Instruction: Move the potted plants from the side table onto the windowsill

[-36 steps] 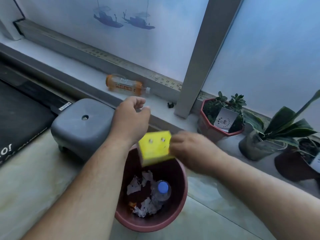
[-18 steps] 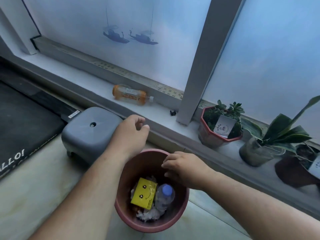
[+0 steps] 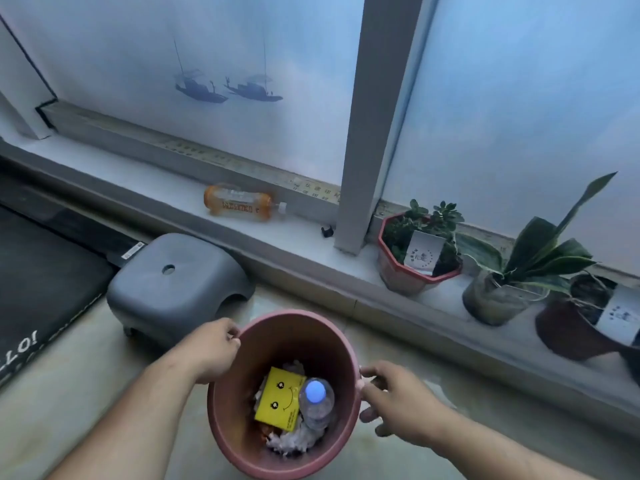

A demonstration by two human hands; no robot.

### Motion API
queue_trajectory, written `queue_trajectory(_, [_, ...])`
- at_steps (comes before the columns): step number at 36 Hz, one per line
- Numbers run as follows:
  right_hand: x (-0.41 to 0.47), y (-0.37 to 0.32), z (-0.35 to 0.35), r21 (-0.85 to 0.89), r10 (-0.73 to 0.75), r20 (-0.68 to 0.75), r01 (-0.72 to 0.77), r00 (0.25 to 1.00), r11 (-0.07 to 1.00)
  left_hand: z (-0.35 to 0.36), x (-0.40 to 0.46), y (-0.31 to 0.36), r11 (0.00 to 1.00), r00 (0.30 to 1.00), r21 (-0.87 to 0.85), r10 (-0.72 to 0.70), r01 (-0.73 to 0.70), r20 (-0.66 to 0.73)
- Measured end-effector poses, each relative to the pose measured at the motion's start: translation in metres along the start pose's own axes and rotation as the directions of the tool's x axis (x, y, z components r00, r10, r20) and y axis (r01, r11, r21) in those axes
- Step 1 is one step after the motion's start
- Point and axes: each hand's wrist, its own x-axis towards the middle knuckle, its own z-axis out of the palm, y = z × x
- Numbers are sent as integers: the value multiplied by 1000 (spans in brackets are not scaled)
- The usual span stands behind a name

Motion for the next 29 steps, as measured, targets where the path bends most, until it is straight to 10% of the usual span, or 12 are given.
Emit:
queue_trajectory(7, [12, 0, 21, 247, 71, -20, -64, 997, 967, 4, 1, -10, 986, 985, -97, -123, 135, 123])
queue_trajectory(17, [45, -2, 6, 377, 120, -154, -54, 981, 925, 10, 18, 15, 992, 993, -125, -26, 11, -117])
queue_trajectory(29, [95, -26, -33, 441, 184, -412, 19, 892, 897, 30, 35, 70, 721, 997, -689, 32, -76, -76])
